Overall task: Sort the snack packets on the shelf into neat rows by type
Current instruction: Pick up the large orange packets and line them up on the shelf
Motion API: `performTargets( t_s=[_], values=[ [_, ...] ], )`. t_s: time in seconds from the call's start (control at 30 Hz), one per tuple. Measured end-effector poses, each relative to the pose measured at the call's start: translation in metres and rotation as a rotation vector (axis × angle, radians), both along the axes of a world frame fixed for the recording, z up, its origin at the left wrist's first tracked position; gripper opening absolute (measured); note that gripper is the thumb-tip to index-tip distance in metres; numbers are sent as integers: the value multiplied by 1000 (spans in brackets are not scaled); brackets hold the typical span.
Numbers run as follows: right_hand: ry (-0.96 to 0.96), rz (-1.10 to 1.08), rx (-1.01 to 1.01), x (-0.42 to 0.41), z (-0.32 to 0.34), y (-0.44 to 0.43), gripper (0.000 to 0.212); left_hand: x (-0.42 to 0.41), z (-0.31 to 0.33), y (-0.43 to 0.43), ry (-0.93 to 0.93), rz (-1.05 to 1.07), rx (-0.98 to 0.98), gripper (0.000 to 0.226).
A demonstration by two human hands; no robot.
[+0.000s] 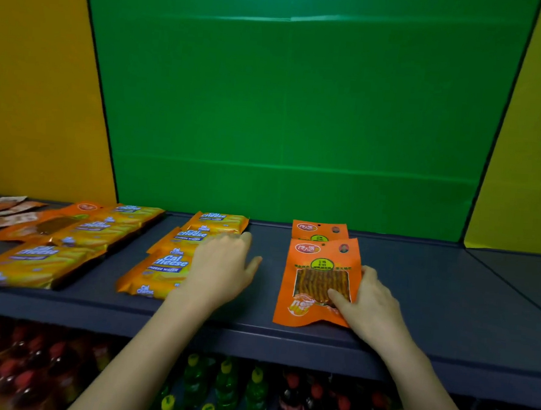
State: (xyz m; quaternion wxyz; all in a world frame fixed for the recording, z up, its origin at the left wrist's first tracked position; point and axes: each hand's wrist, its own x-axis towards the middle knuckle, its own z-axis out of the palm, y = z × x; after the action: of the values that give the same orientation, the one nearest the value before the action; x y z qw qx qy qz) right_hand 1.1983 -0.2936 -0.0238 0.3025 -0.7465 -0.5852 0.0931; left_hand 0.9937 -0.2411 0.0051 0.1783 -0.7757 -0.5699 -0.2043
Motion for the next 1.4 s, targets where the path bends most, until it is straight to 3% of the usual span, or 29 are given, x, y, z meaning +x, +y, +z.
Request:
performTargets(
  t_s=[0.3,0.43,0.6,0.7,0.97,1.13,1.4],
  values=[
    [-526,-89,43,-7,21,-10,54,-92,-6,-41,-76,115,103,33],
    [-401,83,272,-39,36,-10,43,-145,-12,-78,-80,262,111,31],
    [-297,426,408,-117,34,-5,26,-210,-22,-134,-3,520,125,25],
    [-282,559,412,-172,26,-11,27,-254,-33,-174,14,631,128,36],
    [-305,928,365,-321,-12,-41,31,-381,-76,-277,-48,878,32,24],
    [-301,1022,318,-414,-30,-62,32,-451,-88,-323,-31,1016,-31,23],
    [-265,1019,309,-527,-31,-64,31,-553,-83,-339,27,1066,-3,22]
  ],
)
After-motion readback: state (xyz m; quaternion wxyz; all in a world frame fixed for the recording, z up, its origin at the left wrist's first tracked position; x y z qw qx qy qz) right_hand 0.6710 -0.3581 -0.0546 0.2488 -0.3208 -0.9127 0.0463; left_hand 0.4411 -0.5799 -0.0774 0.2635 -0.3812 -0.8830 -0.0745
